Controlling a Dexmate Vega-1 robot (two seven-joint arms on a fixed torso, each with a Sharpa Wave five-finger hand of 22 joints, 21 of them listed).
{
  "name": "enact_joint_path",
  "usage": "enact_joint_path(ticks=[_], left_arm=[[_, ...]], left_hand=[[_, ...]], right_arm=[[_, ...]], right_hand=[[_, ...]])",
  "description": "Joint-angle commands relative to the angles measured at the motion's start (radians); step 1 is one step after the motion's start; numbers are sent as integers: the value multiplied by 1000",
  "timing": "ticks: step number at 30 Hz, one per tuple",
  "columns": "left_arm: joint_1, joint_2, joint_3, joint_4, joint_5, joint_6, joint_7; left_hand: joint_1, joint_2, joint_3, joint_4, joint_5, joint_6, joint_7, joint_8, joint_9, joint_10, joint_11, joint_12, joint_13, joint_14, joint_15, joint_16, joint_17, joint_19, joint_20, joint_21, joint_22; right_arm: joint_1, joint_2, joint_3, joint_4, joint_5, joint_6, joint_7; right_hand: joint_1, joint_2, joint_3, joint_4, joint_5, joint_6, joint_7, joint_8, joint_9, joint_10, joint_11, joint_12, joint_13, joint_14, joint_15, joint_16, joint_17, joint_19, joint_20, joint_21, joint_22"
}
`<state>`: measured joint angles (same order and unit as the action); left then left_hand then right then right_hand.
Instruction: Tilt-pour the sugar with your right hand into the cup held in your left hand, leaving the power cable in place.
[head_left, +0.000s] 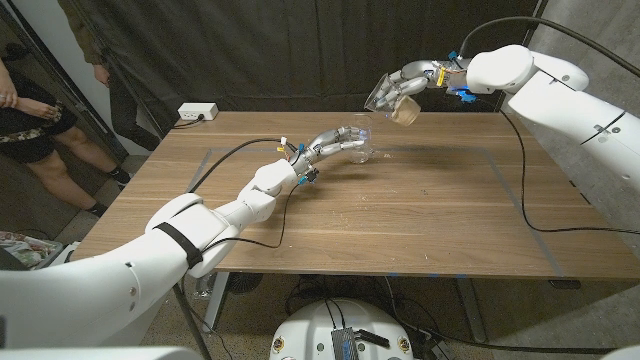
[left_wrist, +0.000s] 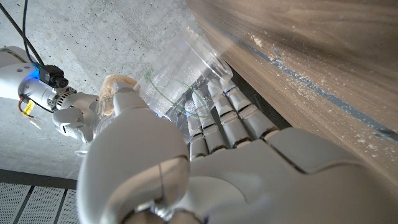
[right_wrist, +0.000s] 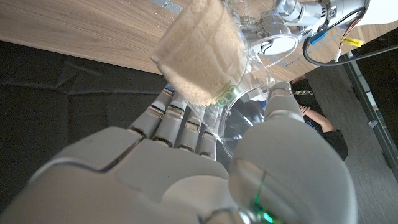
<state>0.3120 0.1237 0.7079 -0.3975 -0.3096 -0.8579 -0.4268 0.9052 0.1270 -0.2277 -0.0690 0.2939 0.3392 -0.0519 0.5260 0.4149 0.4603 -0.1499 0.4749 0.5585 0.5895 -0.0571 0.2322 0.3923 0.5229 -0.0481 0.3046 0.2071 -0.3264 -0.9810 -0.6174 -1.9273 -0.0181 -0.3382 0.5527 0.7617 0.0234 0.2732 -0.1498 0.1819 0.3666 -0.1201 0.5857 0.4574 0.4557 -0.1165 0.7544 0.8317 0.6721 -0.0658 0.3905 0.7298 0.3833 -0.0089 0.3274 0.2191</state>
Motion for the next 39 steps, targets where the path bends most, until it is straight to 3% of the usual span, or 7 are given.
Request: enact_joint_path(ticks=[1, 11, 19, 39], left_arm=[[-3, -2, 4, 2, 10, 1, 1], [-16, -9, 15, 11, 18, 22, 0], [-25, -16, 18, 17, 17, 44, 3], [-30, -27, 23, 19, 6, 43, -48]], left_hand=[[4, 6, -10, 0, 1, 8, 5, 8, 3, 11, 2, 3, 2, 9, -117, 0, 5, -2, -30, 7, 3], [4, 9, -13, 3, 1, 8, 6, 8, 3, 11, 1, 2, 4, 10, -116, -1, 7, -2, -29, 8, 3], [3, 10, -15, 5, 1, 9, 5, 8, 3, 11, 2, 1, 6, 11, -115, -2, 9, -3, -30, 8, 4], [6, 9, -21, 8, 0, 12, 2, 9, 2, 16, 0, 0, 9, 16, -120, -3, 12, -2, -31, 11, 4]], right_arm=[[24, -2, -17, -5, -66, 32, 70], [58, 4, -37, 6, -146, 75, 129], [84, 17, -41, 22, -200, 105, 164], [93, 53, -34, 62, -265, 162, 166]], right_hand=[[27, 27, 12, 5, 5, 17, -2, 4, 2, 8, -8, 1, 4, 11, -167, 1, 4, 3, -2, 0, 3], [26, 29, 14, 6, 6, 18, -6, 2, 4, 10, 0, 1, 6, 13, -167, -4, 4, 5, -3, -1, 2], [25, 29, 13, 7, 6, 19, -5, 1, 6, 10, -8, -1, 6, 17, -166, -4, 7, 7, -6, -1, 2], [28, 33, 17, 6, 6, 28, -7, 1, 9, 18, -7, -2, 8, 22, -167, -9, 10, 9, -8, -4, 1]])
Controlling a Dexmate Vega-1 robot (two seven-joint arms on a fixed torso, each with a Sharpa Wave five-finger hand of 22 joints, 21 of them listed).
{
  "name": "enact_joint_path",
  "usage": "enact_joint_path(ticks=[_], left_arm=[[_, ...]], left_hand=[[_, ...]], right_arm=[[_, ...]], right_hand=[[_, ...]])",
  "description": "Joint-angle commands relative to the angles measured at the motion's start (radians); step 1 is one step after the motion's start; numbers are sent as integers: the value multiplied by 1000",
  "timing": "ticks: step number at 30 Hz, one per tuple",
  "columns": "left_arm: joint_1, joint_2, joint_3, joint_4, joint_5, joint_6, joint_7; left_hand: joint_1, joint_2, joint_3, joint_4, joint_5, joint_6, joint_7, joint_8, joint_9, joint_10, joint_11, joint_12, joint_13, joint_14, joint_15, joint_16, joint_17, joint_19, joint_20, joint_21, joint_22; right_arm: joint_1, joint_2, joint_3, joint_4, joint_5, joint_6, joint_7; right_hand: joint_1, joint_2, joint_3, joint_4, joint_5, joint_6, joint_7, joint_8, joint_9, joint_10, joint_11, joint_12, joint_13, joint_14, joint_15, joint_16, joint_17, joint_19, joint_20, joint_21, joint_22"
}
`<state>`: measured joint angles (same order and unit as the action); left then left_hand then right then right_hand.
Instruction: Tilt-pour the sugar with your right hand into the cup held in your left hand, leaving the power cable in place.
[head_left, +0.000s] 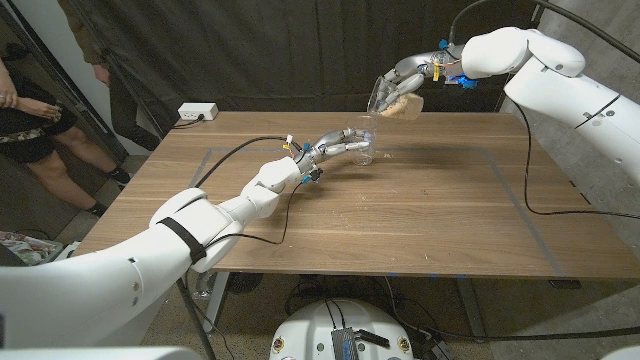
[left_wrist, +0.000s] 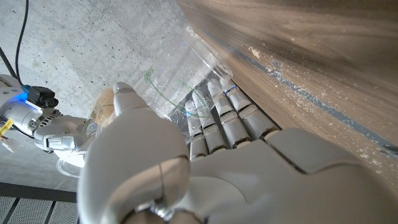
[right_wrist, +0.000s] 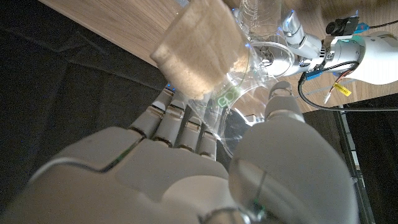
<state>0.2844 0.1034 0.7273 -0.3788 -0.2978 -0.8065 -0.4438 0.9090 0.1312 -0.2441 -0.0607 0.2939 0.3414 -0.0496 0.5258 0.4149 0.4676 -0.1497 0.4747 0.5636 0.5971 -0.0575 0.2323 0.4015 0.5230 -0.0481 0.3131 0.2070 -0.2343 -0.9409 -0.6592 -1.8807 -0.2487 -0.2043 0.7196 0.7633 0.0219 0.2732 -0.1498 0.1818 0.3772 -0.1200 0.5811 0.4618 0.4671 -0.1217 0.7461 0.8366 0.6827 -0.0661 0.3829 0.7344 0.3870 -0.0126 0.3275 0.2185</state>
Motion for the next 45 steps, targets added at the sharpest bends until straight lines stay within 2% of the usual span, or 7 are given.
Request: enact_joint_path(ticks=[1, 24, 45], left_arm=[[-2, -6, 4, 0, -5, -10, -33], [-7, -4, 7, -12, 7, -51, -24], [-19, -3, 10, -5, 11, -30, -21]], left_hand=[[2, 4, -5, 0, 0, 10, 1, 10, 2, 10, 3, 1, 4, 6, -120, -4, 3, -2, -31, 3, 4], [4, 8, -10, 5, 0, 10, 2, 9, 1, 15, 5, 0, 8, 9, -115, -6, 7, -5, -30, 5, 4], [5, 10, -14, 10, 0, 13, 4, 11, 1, 15, -1, -2, 11, 11, -118, -7, 10, -6, -31, 6, 4]], right_arm=[[0, 13, 8, 14, -38, 31, -3], [-7, 17, 14, 6, -113, 114, -1], [-1, 20, 13, 18, -211, 202, 7]], right_hand=[[26, 34, 17, 6, 6, 20, -7, 6, 4, 7, 0, 7, 4, 12, -167, -2, 5, 6, -4, -4, 2], [28, 36, 19, 6, 6, 21, -9, 2, 6, 11, -3, 3, 5, 16, -167, -8, 9, 7, -8, -7, 2], [36, 34, 22, 1, 7, 26, -12, 1, 8, 16, -6, 1, 6, 20, -168, -13, 12, 7, -10, -10, 1]])
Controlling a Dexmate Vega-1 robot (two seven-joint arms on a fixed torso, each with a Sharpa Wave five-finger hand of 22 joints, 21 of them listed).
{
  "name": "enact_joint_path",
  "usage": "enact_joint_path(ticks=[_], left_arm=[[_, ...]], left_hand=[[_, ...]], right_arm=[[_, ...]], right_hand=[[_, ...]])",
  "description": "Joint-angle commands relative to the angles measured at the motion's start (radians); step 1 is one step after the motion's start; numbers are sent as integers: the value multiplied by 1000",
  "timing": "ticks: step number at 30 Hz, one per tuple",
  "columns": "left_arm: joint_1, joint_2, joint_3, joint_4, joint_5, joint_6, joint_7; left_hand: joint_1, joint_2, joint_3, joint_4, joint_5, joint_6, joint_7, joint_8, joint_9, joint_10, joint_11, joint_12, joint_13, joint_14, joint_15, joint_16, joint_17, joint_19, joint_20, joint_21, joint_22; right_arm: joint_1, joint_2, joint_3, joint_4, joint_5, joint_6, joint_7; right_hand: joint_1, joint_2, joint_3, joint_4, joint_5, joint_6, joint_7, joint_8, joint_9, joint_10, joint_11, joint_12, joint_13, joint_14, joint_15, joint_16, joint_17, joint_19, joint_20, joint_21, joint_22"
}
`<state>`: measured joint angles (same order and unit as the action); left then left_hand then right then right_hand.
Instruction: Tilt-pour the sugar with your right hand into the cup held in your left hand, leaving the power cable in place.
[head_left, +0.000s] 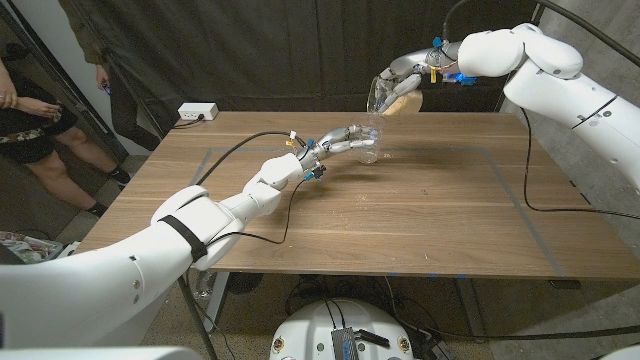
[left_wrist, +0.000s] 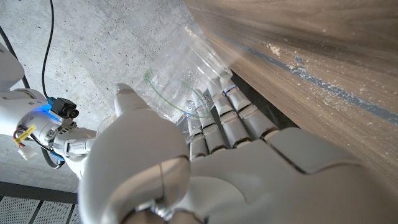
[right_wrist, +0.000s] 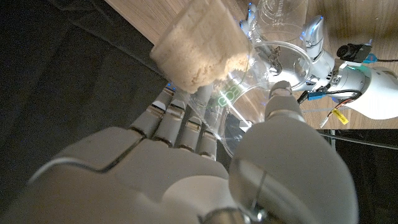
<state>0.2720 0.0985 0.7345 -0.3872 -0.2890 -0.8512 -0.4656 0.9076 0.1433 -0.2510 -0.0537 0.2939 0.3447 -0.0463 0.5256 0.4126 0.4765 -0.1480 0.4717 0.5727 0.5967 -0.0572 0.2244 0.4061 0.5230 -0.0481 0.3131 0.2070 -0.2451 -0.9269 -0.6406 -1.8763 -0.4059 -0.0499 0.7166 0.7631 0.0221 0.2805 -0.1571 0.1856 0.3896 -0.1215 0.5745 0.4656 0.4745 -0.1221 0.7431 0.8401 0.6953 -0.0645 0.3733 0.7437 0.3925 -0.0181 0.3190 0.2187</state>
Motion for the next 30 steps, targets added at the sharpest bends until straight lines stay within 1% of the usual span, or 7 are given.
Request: enact_joint_path(ticks=[1, 2, 10, 12, 23, 27, 30], left_arm=[[-6, 2, 3, 3, 2, 15, 0], [-8, 2, 3, 4, 2, 17, 0], [-12, 2, 5, 6, 2, 26, 0], [-13, 1, 5, 7, 1, 27, -1], [-17, -3, 9, 9, 2, 38, -3], [-19, -4, 10, 10, 1, 44, -5], [-20, -4, 11, 10, 1, 45, -7]], left_hand=[[6, -2, -7, 3, 0, 10, 0, 11, 3, 6, -3, 1, 2, 11, -116, 0, 6, -6, -31, 6, 4], [6, -2, -8, 3, 0, 8, -1, 10, 3, 6, 2, 1, 3, 11, -117, 0, 6, -6, -31, 6, 4], [7, -2, -10, 5, -1, 8, -2, 10, 3, 9, 0, 1, 4, 11, -115, -1, 7, -6, -31, 7, 4], [7, -2, -10, 6, -1, 9, -1, 10, 3, 10, -1, 1, 5, 11, -116, -1, 7, -7, -31, 8, 4], [9, -2, -12, 7, -1, 10, -1, 11, 3, 9, 0, 0, 7, 13, -115, -1, 9, -7, -31, 8, 4], [9, -1, -13, 8, -1, 11, -4, 11, 3, 9, -1, 0, 8, 13, -116, -1, 9, -7, -31, 9, 4], [9, -1, -14, 9, -1, 13, -2, 12, 3, 10, 0, 0, 8, 14, -118, -1, 10, -7, -32, 9, 4]], right_arm=[[9, 7, -4, 14, -55, 48, 11], [13, 9, -6, 18, -59, 56, 13], [36, 17, -17, 36, -105, 110, 34], [38, 19, -17, 39, -113, 118, 38], [44, 25, -19, 52, -152, 180, 48], [57, 35, -23, 63, -171, 199, 53], [64, 42, -24, 72, -178, 213, 56]], right_hand=[[37, 34, 15, 8, 4, 13, -11, 7, 5, 7, -9, 3, 2, 8, -170, -3, 3, 2, -5, -2, 1], [37, 34, 15, 8, 4, 14, -11, 8, 5, 7, -6, 4, 3, 8, -169, -4, 3, 2, -5, -2, 1], [39, 33, 15, 8, 4, 16, -12, 7, 5, 12, -8, 4, 2, 10, -169, -5, 4, 1, -7, -4, 1], [41, 33, 16, 7, 5, 20, -13, 8, 5, 11, -12, 4, 4, 10, -170, -6, 5, 0, -7, -4, 1], [41, 34, 17, 9, 6, 32, -16, 11, 6, 20, -10, 6, 6, 18, -170, -7, 7, -3, -7, -8, 1], [43, 34, 18, 8, 6, 34, -17, 11, 5, 23, -5, 6, 5, 20, -170, -7, 8, -3, -10, -8, 0], [45, 34, 18, 7, 6, 34, -16, 11, 5, 23, -9, 7, 7, 21, -170, -6, 9, -4, -10, -9, 0]])
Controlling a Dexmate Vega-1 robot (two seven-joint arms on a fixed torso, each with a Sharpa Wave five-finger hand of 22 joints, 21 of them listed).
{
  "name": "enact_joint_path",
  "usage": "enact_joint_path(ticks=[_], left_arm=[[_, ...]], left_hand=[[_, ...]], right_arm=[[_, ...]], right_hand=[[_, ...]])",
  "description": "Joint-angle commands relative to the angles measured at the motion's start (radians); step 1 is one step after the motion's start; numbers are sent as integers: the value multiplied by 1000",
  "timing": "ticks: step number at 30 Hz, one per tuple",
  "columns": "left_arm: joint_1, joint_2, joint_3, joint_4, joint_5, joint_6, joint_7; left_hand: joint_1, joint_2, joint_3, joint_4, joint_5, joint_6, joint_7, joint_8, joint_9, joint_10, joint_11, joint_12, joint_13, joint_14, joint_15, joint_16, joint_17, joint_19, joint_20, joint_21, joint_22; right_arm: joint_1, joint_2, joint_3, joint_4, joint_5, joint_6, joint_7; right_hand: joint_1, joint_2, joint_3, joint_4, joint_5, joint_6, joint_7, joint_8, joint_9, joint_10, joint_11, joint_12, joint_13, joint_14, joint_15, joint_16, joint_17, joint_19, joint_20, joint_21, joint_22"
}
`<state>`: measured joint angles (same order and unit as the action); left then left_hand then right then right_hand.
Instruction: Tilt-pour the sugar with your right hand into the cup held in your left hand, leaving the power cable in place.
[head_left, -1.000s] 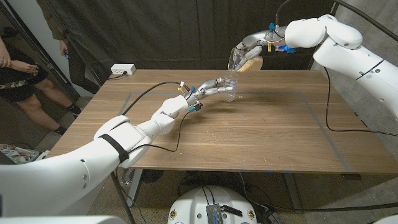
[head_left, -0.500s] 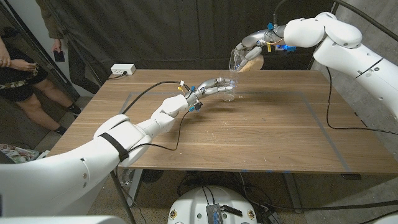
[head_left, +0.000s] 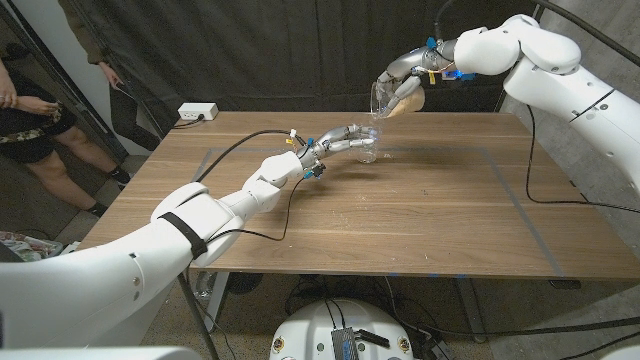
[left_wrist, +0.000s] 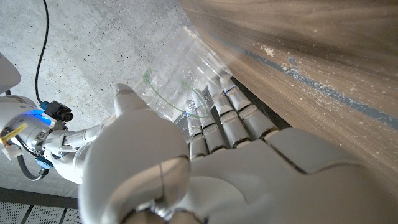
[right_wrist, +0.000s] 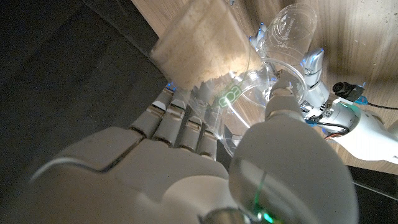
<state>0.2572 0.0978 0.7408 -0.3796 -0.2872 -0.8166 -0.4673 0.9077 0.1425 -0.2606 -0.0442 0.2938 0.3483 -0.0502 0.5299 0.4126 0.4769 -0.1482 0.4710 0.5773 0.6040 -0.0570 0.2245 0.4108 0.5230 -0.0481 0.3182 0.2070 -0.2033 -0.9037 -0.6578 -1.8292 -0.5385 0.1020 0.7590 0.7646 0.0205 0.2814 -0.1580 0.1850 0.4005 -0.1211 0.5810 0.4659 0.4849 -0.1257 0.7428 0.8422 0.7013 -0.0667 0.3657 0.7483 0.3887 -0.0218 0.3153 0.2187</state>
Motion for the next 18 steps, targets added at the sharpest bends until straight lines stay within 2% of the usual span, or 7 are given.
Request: enact_joint_path(ticks=[1, 18], left_arm=[[-5, -4, 5, 2, -1, 11, -7], [-5, -5, 5, 0, -3, 4, -21]], left_hand=[[9, -1, -5, -1, -1, 10, 2, 7, 3, 11, 1, 1, 4, 6, -117, -2, 5, -7, -32, 4, 4], [11, 0, -8, 3, -1, 9, 2, 7, 3, 9, -1, -1, 6, 7, -117, -3, 7, -7, -32, 6, 4]], right_arm=[[24, 20, -7, 27, -49, 65, 12], [34, 27, -6, 42, -107, 128, -10]], right_hand=[[44, 36, 18, 8, 7, 24, -17, 5, 5, 12, -7, 7, 5, 16, -168, 1, 5, -1, -7, -6, 0], [46, 35, 19, 9, 8, 35, -19, 6, 4, 20, -8, 7, 7, 22, -168, -2, 7, -4, -8, -11, 0]])
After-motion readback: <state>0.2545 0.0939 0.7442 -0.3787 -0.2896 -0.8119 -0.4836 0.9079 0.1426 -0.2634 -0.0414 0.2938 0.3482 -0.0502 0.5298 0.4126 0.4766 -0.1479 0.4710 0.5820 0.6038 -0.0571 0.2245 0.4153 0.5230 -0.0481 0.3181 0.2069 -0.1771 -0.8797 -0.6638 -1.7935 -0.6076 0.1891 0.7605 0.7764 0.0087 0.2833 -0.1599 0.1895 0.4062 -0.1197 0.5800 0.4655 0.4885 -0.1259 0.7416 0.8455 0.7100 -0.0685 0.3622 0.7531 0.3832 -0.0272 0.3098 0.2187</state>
